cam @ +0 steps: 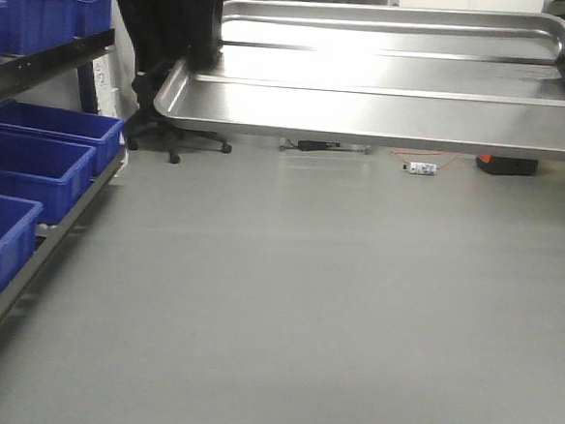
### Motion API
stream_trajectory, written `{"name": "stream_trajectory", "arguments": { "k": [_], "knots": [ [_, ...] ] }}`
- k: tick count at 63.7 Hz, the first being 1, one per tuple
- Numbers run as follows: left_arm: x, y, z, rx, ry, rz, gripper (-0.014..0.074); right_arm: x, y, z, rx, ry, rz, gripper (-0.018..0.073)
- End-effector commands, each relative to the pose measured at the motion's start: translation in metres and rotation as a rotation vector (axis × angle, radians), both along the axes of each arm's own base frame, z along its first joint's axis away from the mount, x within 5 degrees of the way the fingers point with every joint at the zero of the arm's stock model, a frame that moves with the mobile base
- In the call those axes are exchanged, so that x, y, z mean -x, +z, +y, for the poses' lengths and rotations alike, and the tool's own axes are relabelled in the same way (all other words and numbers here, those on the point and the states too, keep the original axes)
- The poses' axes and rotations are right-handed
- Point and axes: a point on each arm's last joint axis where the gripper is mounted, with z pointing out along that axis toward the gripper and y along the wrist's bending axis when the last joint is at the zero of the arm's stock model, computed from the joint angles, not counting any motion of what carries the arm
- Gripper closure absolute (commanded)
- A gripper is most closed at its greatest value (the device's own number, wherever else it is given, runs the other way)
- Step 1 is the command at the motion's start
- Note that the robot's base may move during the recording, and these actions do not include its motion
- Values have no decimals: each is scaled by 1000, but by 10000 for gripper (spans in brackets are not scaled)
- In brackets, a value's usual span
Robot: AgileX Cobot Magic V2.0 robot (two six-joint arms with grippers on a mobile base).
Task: Grab silver tray and place in blue box
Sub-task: 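Hold the silver tray in both grippers while the base drives to the bins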
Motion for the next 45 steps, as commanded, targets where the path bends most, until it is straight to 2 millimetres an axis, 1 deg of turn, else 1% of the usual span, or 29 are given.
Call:
{"name": "stream_trajectory", "arguments": {
  "k": [1, 45],
  "knots": [
    [3, 24, 7, 27, -11, -91, 701, 0, 20, -5, 19, 29, -106, 503],
    [3, 24, 7, 27, -11, -91, 701, 0, 20, -5, 18, 29, -107, 503]
  ]
}}
